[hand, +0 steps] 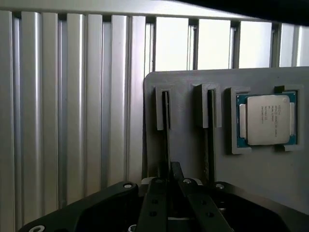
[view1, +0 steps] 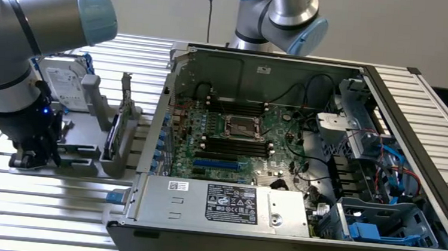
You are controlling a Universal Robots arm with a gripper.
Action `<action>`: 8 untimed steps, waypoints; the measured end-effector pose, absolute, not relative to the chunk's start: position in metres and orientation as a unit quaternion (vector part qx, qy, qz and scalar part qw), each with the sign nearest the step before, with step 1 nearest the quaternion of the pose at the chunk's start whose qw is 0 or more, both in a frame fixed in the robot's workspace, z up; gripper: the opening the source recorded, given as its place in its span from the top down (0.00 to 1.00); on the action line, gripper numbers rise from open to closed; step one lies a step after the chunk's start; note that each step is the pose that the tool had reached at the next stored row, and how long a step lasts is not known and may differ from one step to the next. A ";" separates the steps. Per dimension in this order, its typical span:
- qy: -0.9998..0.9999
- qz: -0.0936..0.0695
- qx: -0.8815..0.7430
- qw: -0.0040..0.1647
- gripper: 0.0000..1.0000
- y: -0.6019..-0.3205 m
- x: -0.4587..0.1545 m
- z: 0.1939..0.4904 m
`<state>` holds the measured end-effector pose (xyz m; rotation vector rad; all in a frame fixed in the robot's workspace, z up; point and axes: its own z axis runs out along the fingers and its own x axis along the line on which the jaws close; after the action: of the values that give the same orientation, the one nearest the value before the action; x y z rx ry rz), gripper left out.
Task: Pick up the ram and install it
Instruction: 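Pick up the ram and move it above insertion slot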
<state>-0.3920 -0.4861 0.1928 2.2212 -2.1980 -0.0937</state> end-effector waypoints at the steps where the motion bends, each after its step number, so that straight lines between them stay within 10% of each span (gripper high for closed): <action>1: -0.706 -0.030 0.707 0.008 0.86 -0.486 -0.392 0.193; 8: -0.714 -0.031 0.699 0.008 0.86 -0.486 -0.392 0.193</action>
<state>-0.3920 -0.4861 0.1929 2.1859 -2.2333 -0.0958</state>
